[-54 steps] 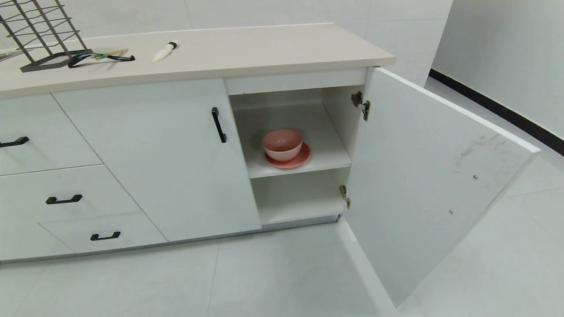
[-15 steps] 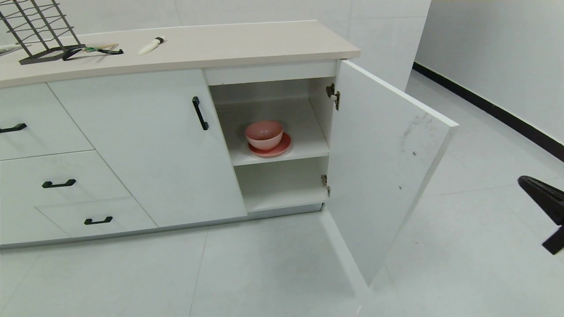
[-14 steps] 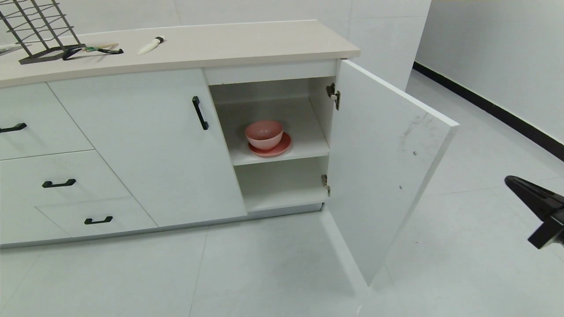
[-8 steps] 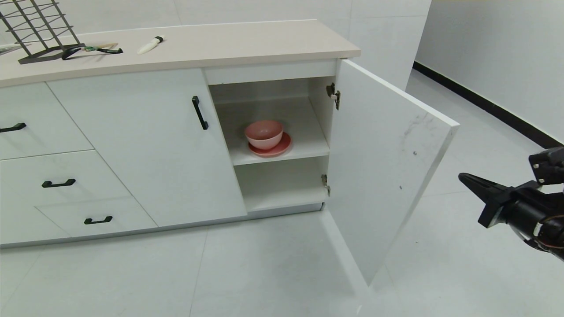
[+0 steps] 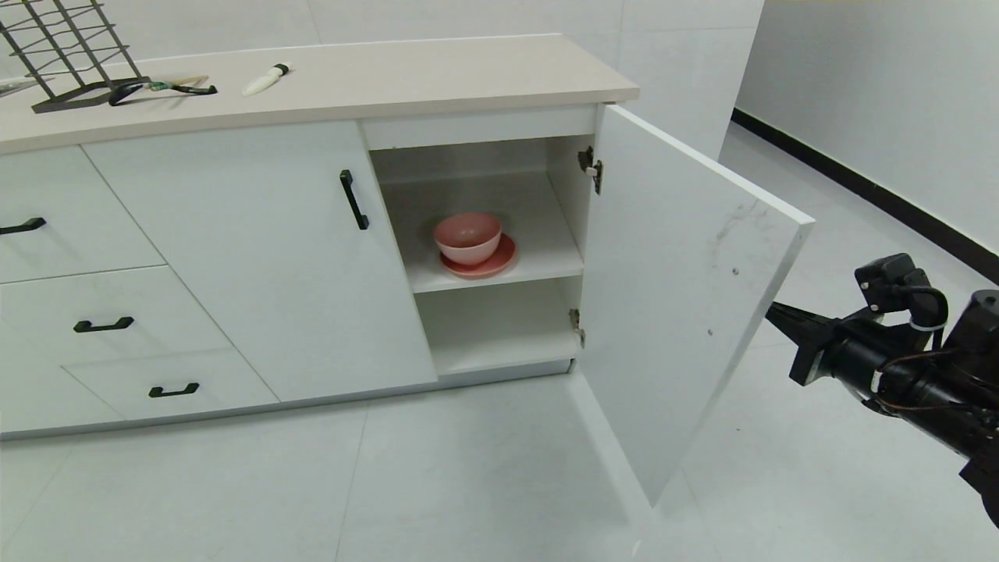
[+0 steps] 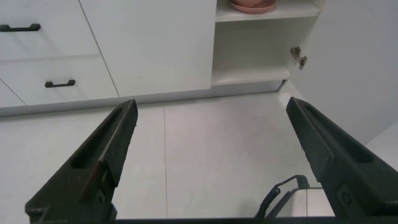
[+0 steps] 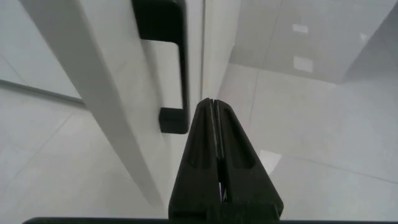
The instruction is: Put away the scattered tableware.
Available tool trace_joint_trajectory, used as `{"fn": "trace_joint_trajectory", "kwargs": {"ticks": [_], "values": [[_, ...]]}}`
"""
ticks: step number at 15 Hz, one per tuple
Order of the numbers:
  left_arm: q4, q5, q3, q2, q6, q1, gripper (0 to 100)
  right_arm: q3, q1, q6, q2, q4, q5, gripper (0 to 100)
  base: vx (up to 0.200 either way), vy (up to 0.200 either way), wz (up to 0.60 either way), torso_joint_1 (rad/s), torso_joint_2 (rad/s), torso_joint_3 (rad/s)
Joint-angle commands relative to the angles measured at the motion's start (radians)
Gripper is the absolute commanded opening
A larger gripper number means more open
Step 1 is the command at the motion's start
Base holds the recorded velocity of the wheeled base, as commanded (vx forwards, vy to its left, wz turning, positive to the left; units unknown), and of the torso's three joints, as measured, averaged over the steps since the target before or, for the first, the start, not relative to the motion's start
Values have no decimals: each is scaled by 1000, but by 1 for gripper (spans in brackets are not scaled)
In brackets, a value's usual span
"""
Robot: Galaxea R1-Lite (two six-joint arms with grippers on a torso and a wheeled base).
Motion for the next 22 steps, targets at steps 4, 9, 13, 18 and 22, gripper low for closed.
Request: {"fn": "trace_joint_trajectory", "kwargs": {"ticks": [4, 9, 13, 18, 22], "values": [[0, 1, 0, 0, -4, 0, 100, 2, 38, 0, -10, -2, 2, 0, 0, 0, 0, 0, 0, 0], [0, 1, 0, 0, -4, 0, 100, 1, 54, 0, -6, -6, 2, 0, 0, 0, 0, 0, 0, 0], [0, 1, 0, 0, -4, 0, 100, -4, 139, 0, 6, -8, 2, 0, 0, 0, 0, 0, 0, 0], [0, 1, 0, 2, -4, 0, 100, -32, 262, -23, 69, -8, 2, 0, 0, 0, 0, 0, 0, 0], [0, 2, 0, 0, -4, 0, 100, -111, 305, -20, 128, -6, 2, 0, 0, 0, 0, 0, 0, 0]]}}
